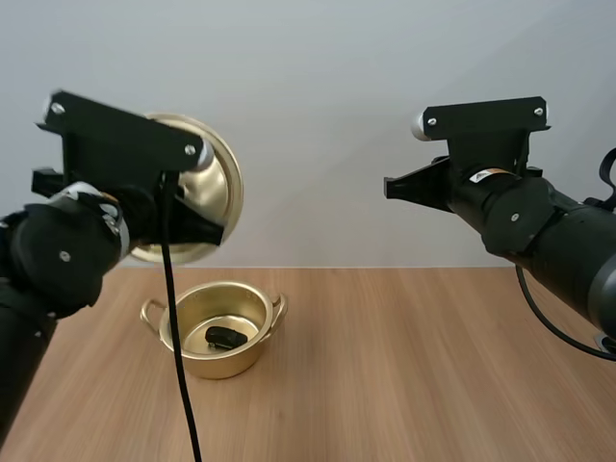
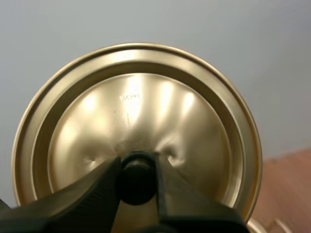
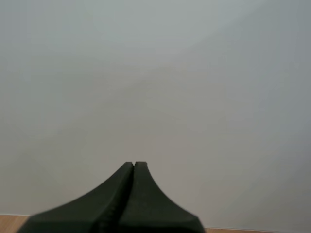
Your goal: Open the pot, put the car inside, and close it
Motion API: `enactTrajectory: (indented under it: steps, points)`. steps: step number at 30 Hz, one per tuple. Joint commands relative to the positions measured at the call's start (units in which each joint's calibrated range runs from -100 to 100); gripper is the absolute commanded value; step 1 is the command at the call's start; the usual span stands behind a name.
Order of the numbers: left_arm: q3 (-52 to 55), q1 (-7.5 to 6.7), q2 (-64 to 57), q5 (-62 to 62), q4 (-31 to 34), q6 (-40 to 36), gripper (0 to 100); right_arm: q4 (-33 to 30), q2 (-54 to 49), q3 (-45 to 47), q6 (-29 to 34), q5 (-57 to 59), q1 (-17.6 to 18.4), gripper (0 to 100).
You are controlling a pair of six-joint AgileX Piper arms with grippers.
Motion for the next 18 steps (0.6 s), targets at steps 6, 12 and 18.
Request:
enactTrajectory:
  steps: [6,12,18]
  points:
    - [4.3,-0.04,12.2,9.6,0.0,0.8,0,0.0,0.0,0.1,0.0,2.6,-0.1,0]
    - [-4.5,-0.04,20.9,21.1,-1.5,0.8,0,-0.1,0.0,0.1,0.0,2.8,-0.1,0]
    - [-12.6,-0.04,30.2,33.9,-2.4,1.3,0,-1.3,0.0,0.1,0.0,3.4,-0.1,0]
